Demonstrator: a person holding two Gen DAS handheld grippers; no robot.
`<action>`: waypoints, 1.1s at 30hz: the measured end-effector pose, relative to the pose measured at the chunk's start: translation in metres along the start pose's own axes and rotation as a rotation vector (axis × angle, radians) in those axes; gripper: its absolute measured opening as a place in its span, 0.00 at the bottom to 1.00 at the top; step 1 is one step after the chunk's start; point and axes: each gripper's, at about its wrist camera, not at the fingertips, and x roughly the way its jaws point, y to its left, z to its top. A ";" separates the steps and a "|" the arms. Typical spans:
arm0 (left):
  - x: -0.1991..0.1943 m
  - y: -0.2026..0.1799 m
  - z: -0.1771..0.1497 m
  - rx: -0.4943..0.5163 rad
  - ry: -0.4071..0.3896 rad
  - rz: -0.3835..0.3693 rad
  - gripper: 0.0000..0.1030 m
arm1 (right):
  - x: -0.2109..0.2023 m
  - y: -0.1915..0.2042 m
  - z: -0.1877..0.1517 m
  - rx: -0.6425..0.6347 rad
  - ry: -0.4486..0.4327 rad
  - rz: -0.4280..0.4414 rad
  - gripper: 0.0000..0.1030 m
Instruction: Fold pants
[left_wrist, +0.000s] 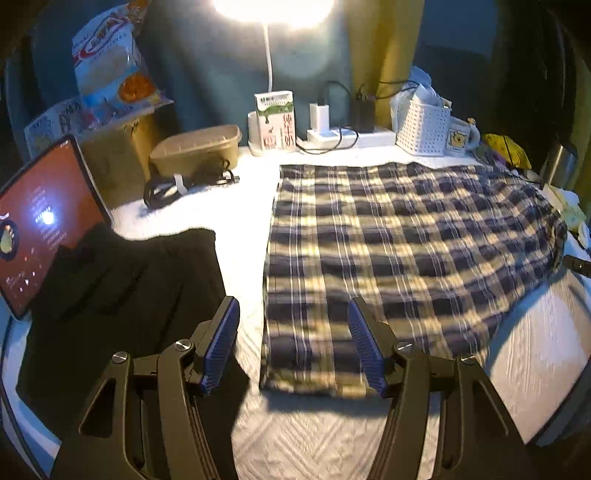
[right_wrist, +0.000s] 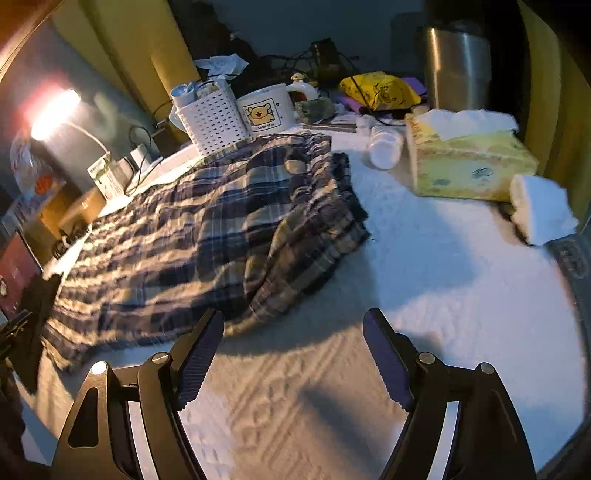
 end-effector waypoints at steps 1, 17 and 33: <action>0.002 0.000 0.004 0.000 -0.003 0.002 0.59 | 0.004 0.000 0.003 0.012 0.004 0.012 0.77; 0.030 -0.007 0.031 0.011 0.022 0.012 0.59 | 0.045 -0.010 0.048 0.156 -0.050 0.141 0.77; 0.023 -0.006 0.037 -0.003 -0.013 0.017 0.59 | 0.054 -0.027 0.061 0.264 -0.075 0.172 0.12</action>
